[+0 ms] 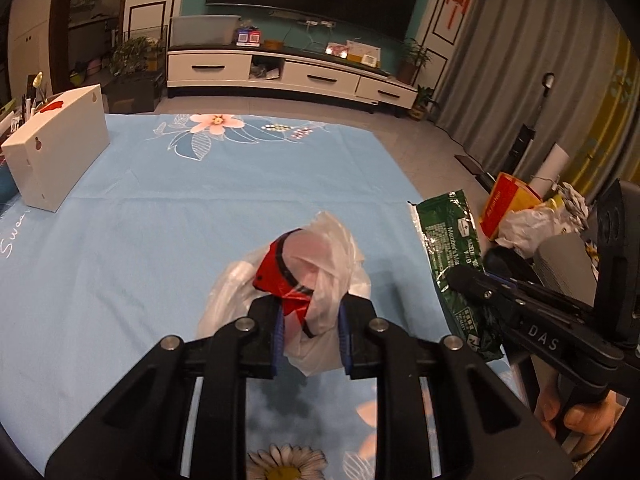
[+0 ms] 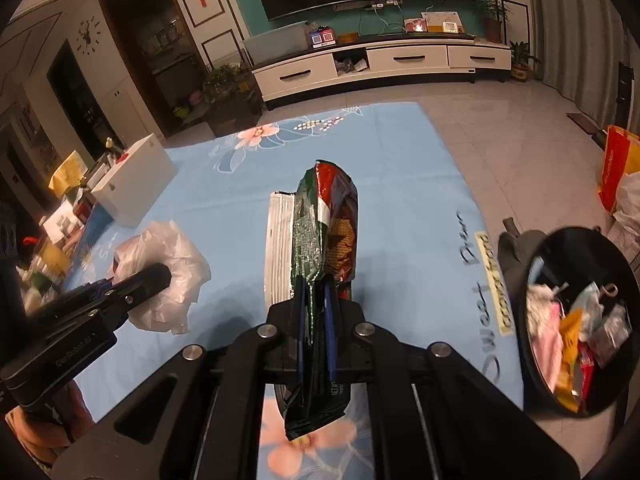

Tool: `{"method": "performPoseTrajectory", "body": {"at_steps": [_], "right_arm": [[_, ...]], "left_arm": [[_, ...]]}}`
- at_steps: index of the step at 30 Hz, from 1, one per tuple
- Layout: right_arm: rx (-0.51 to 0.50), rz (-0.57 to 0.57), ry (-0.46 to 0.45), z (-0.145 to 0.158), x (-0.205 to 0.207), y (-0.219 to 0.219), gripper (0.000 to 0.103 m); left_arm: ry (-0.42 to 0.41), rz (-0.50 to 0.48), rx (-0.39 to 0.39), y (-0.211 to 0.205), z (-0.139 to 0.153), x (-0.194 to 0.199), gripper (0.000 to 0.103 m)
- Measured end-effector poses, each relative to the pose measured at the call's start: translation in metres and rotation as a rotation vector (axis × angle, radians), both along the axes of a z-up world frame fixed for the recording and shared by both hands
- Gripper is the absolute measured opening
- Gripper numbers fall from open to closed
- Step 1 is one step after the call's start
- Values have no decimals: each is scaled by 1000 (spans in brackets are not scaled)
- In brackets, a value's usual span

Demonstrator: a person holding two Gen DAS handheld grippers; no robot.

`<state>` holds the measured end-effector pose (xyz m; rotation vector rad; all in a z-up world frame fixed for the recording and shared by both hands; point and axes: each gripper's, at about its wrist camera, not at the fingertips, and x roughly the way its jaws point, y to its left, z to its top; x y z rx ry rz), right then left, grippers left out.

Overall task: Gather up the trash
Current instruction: 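Carry the white plastic bag and green chip bag in both tools over the bucket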

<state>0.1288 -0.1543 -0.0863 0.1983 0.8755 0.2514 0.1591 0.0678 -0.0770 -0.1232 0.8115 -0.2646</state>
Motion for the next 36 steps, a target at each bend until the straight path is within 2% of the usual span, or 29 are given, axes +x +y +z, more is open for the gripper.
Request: {"method": "performPoseTrajectory", "body": {"at_steps": [13,22,36], "right_arm": [[25,-28,-4,9,-59,-32,10],[49,-47,-53,25,-81,-46,10],[76,-114,-98,35,-95,-80,10]], "left_arm": [[1,-63,56,-32,6,-78,23],[12,-83,59,-44,7,-95,23],[-22,-129,88,-67,20,-103,23]]}}
